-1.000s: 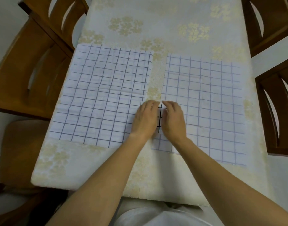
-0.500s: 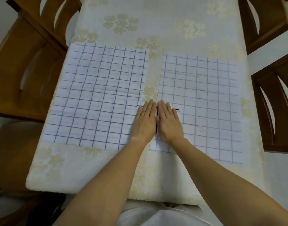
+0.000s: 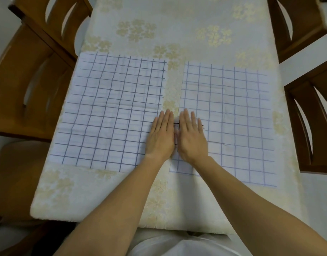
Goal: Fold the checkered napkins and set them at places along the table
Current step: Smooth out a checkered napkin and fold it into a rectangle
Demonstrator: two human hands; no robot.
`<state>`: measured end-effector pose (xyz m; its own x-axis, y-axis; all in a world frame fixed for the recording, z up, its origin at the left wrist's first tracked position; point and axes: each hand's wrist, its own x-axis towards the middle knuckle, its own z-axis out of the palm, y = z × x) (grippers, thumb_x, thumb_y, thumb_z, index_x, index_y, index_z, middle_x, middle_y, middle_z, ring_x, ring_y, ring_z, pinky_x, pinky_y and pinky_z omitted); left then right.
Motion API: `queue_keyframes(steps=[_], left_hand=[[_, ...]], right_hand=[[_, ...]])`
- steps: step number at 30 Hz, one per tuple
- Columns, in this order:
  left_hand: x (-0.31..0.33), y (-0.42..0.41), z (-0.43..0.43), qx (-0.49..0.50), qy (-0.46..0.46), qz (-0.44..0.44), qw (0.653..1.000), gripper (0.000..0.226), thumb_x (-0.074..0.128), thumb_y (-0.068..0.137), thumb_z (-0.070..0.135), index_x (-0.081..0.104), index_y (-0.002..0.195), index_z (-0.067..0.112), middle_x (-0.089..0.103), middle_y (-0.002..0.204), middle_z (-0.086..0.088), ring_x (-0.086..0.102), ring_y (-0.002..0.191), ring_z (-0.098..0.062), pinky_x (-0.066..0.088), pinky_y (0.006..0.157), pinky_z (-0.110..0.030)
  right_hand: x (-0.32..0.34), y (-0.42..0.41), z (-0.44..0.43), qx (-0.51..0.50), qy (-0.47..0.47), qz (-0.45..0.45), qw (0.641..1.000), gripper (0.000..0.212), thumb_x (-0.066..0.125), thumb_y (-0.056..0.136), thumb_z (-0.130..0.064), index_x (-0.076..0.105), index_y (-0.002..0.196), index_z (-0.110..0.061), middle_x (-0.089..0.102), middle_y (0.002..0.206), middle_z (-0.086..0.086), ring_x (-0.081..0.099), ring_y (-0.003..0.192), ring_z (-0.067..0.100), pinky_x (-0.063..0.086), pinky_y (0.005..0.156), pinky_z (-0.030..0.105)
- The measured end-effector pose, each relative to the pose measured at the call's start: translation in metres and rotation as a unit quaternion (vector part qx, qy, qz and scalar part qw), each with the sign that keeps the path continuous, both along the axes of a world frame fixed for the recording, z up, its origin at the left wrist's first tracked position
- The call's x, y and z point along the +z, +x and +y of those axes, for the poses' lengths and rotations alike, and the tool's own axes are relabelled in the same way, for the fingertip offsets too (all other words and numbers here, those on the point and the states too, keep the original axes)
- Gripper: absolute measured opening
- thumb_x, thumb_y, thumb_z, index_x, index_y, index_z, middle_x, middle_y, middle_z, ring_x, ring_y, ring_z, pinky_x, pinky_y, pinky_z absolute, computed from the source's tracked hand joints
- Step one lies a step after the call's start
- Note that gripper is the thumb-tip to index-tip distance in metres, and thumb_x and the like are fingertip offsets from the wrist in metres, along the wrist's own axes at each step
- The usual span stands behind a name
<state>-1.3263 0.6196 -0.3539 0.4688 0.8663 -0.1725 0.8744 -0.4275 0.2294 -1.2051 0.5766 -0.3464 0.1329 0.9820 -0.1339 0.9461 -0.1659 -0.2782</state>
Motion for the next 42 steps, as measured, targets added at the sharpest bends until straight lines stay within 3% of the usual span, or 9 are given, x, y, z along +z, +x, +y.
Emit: queue_keyframes(steps=[2, 5, 8, 15, 21, 25, 32, 38, 42], left_hand=[[-0.006, 0.002, -0.001, -0.010, -0.027, 0.014, 1.000, 0.067, 0.027, 0.109, 0.031, -0.012, 0.160, 0.010, -0.017, 0.169, -0.005, -0.019, 0.155, -0.018, -0.003, 0.128, -0.038], [-0.012, 0.003, -0.002, 0.007, -0.033, 0.021, 0.999, 0.062, 0.018, 0.109, 0.030, -0.012, 0.160, 0.012, -0.018, 0.168, -0.002, -0.019, 0.154, -0.016, -0.003, 0.128, -0.038], [-0.012, -0.002, -0.002, 0.013, -0.020, 0.034, 0.999, 0.061, 0.015, 0.109, 0.031, -0.015, 0.160, 0.014, -0.021, 0.168, 0.000, -0.019, 0.154, -0.015, -0.006, 0.127, -0.042], [-0.003, -0.024, 0.000, 0.029, -0.021, 0.090, 0.995, 0.064, 0.006, 0.108, 0.044, -0.024, 0.157, 0.016, -0.032, 0.164, 0.001, -0.025, 0.152, -0.028, -0.008, 0.125, -0.051], [0.010, 0.001, 0.005, -0.009, 0.004, 0.033, 0.999, 0.061, 0.011, 0.109, 0.034, -0.017, 0.159, 0.013, -0.023, 0.167, -0.002, -0.023, 0.153, -0.025, -0.008, 0.127, -0.045], [-0.004, 0.002, 0.001, -0.033, -0.035, 0.032, 0.998, 0.062, 0.018, 0.110, 0.028, -0.017, 0.159, 0.017, -0.023, 0.167, 0.001, -0.023, 0.153, -0.019, -0.009, 0.127, -0.041], [-0.001, -0.019, 0.005, -0.001, -0.035, 0.083, 0.996, 0.068, 0.002, 0.105, 0.053, -0.028, 0.155, 0.018, -0.035, 0.162, 0.002, -0.030, 0.151, -0.022, -0.010, 0.125, -0.047], [0.011, -0.028, 0.008, 0.013, -0.014, 0.099, 0.995, 0.071, 0.001, 0.105, 0.055, -0.026, 0.155, 0.013, -0.034, 0.163, -0.002, -0.029, 0.151, -0.024, -0.013, 0.125, -0.045], [0.015, -0.011, 0.006, -0.043, -0.005, 0.074, 0.996, 0.066, 0.004, 0.107, 0.049, -0.023, 0.157, 0.015, -0.029, 0.165, 0.000, -0.028, 0.151, -0.024, -0.011, 0.126, -0.044]], right_hand=[[-0.007, -0.010, 0.001, 0.021, -0.014, 0.025, 0.999, 0.058, 0.014, 0.109, -0.033, 0.002, 0.161, -0.009, -0.004, 0.169, 0.008, -0.011, 0.155, 0.023, -0.011, 0.125, 0.037], [-0.019, -0.011, -0.004, 0.015, -0.037, 0.029, 0.999, 0.062, 0.002, 0.106, -0.039, 0.001, 0.161, -0.009, -0.004, 0.169, 0.007, -0.011, 0.155, 0.020, -0.010, 0.125, 0.036], [-0.022, 0.002, -0.011, 0.008, -0.045, 0.007, 0.999, 0.065, 0.005, 0.107, -0.047, -0.006, 0.160, -0.012, -0.013, 0.167, 0.002, -0.016, 0.154, 0.017, -0.009, 0.125, 0.038], [-0.011, 0.042, -0.027, -0.063, -0.110, -0.035, 0.991, 0.071, 0.003, 0.105, -0.053, -0.017, 0.158, -0.012, -0.023, 0.166, 0.006, -0.026, 0.151, 0.022, -0.012, 0.125, 0.044], [0.002, 0.012, 0.000, -0.014, -0.012, -0.012, 1.000, 0.061, 0.011, 0.109, -0.040, -0.006, 0.160, -0.011, -0.014, 0.167, 0.005, -0.017, 0.154, 0.025, -0.010, 0.125, 0.043], [-0.017, 0.010, -0.003, 0.020, -0.065, -0.005, 0.998, 0.061, 0.007, 0.108, -0.045, -0.010, 0.160, -0.016, -0.018, 0.167, 0.001, -0.020, 0.153, 0.020, -0.010, 0.125, 0.041], [-0.017, 0.032, -0.014, 0.002, -0.091, -0.031, 0.995, 0.075, -0.001, 0.101, -0.063, -0.019, 0.158, -0.017, -0.028, 0.164, -0.002, -0.027, 0.151, 0.019, -0.010, 0.125, 0.044], [-0.004, 0.037, -0.015, -0.069, -0.099, -0.031, 0.992, 0.074, 0.003, 0.103, -0.057, -0.019, 0.157, -0.011, -0.026, 0.165, 0.007, -0.027, 0.151, 0.026, -0.011, 0.125, 0.045], [-0.004, 0.015, -0.004, 0.005, -0.053, -0.024, 0.998, 0.069, 0.001, 0.105, -0.054, -0.013, 0.159, -0.014, -0.021, 0.166, 0.003, -0.023, 0.152, 0.026, -0.011, 0.125, 0.044]])
